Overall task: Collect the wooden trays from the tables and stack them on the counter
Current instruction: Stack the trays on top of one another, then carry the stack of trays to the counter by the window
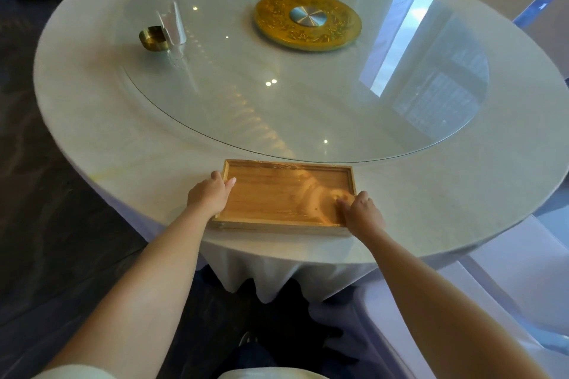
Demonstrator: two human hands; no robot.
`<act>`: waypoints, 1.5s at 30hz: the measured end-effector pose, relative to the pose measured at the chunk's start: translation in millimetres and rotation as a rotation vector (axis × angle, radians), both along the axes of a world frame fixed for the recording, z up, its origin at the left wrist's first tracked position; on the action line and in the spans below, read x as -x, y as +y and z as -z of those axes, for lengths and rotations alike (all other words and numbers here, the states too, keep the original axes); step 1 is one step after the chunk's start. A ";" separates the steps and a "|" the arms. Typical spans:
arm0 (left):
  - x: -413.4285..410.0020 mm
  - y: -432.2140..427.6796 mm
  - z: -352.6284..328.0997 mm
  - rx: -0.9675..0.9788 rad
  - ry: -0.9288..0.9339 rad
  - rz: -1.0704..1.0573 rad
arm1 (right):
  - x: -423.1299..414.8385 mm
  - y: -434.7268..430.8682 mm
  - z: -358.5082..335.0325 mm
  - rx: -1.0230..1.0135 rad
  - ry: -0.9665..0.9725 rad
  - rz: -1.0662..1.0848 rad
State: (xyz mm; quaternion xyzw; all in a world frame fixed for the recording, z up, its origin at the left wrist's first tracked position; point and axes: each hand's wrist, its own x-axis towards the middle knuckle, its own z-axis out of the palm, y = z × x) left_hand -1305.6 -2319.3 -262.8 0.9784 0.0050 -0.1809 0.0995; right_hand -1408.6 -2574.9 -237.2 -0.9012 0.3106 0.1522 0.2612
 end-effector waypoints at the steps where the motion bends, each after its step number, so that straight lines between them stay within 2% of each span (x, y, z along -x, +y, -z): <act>1: -0.2 0.0 0.7 0.008 0.010 -0.004 | 0.1 0.7 -0.8 -0.003 0.002 -0.008; 5: 1.4 0.8 3.1 0.074 0.055 -0.042 | 2.0 0.3 2.0 -0.048 -0.004 0.001; 10: 8.0 3.8 3.6 0.194 0.112 -0.142 | 2.7 -1.8 13.2 -0.164 -0.028 0.128; 18: 13.4 -2.0 5.9 0.461 0.152 -0.333 | 8.5 -3.3 20.6 -0.496 -0.114 0.346; 23: 14.8 -4.3 10.3 0.579 0.178 -0.407 | 9.6 -2.3 24.3 -0.549 -0.168 0.396; 27: 11.8 -4.6 13.6 0.598 0.184 -0.444 | 8.1 1.3 28.5 -0.557 -0.193 0.451; 36: 16.3 -26.3 -20.1 0.588 0.157 -0.372 | 36.5 -5.9 8.4 -0.560 -0.260 0.501; 40: 26.4 -56.5 -46.3 0.583 0.135 -0.256 | 70.1 -25.8 -12.1 -0.518 -0.325 0.552; 45: 64.6 -115.3 -78.6 0.572 0.144 -0.036 | 140.3 -62.9 -45.0 -0.463 -0.433 0.732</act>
